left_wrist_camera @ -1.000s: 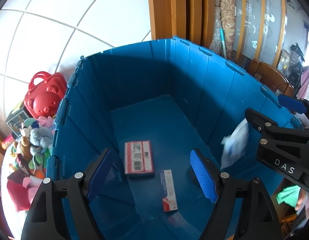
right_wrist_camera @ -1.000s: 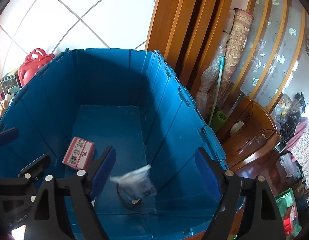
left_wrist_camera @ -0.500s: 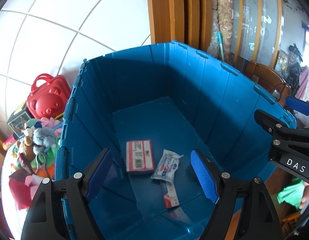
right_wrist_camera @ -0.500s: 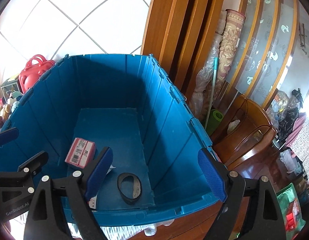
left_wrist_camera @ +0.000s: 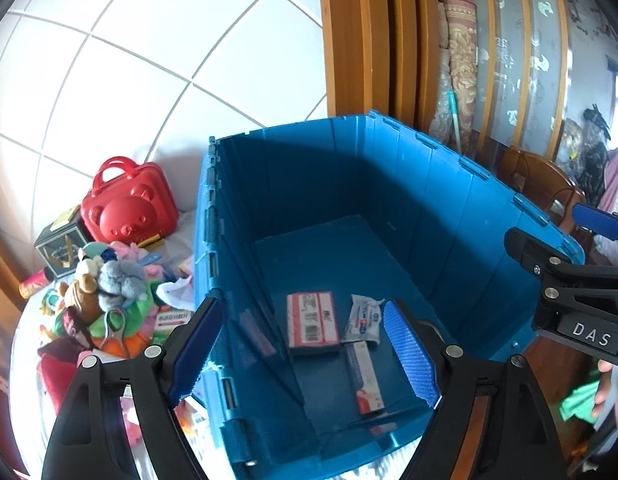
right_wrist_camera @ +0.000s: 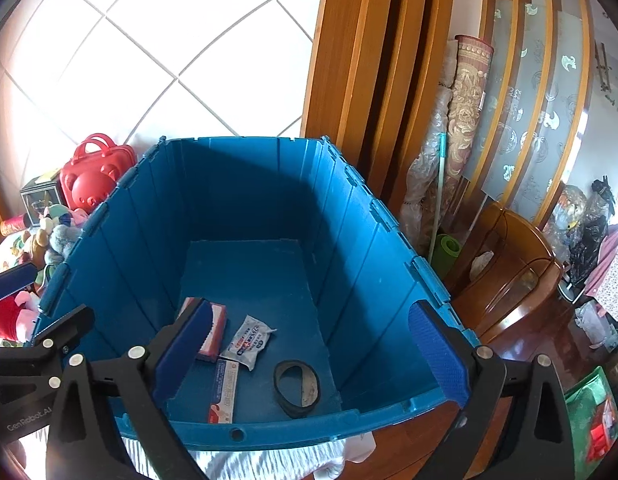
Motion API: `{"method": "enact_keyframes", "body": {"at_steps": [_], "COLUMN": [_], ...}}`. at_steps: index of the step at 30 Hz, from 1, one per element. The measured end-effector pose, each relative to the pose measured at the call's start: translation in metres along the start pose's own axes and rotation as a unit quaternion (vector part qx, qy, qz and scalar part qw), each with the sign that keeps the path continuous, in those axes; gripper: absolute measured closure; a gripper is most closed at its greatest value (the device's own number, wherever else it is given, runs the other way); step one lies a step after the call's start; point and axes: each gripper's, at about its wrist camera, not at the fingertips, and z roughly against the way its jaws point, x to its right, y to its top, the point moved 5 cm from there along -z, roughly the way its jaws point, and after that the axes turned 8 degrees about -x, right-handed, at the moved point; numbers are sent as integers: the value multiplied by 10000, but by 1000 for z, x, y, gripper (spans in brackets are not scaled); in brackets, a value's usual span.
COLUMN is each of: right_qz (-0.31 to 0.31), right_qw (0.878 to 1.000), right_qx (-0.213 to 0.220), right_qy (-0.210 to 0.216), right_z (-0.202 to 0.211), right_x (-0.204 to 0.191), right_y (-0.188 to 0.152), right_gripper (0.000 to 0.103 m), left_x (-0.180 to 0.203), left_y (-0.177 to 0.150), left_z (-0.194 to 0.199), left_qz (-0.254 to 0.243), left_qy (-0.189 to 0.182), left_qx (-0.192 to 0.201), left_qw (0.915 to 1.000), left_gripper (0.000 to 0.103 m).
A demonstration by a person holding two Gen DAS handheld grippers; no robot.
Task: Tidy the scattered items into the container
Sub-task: 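Withdraw both grippers from the bin toward the table, then grasp the yellow wipes pack with left gripper while right gripper grasps the clear plastic box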
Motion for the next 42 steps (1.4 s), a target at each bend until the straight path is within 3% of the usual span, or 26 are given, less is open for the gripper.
{"method": "enact_keyframes", "body": {"at_steps": [13, 24, 34, 42], "right_qz": [420, 972, 1640, 1805], "right_qw": [9981, 9899, 9733, 9651], "right_qx": [223, 295, 146, -409], "right_qy": [397, 988, 1600, 1854], "right_z": [23, 34, 42, 11], "right_x": [-99, -234, -372, -443], "right_y": [13, 20, -1, -46], "right_gripper": [3, 3, 3, 3], "left_x": [-87, -219, -339, -419], "left_y": [-25, -73, -133, -217], "left_z": [22, 28, 41, 28], "left_qz": [378, 1088, 1770, 2277], "left_qy": [213, 664, 1166, 1572], "left_qx": [124, -58, -276, -866], "left_qw": [9990, 9918, 9769, 9570], "left_gripper": [19, 19, 19, 19]}}
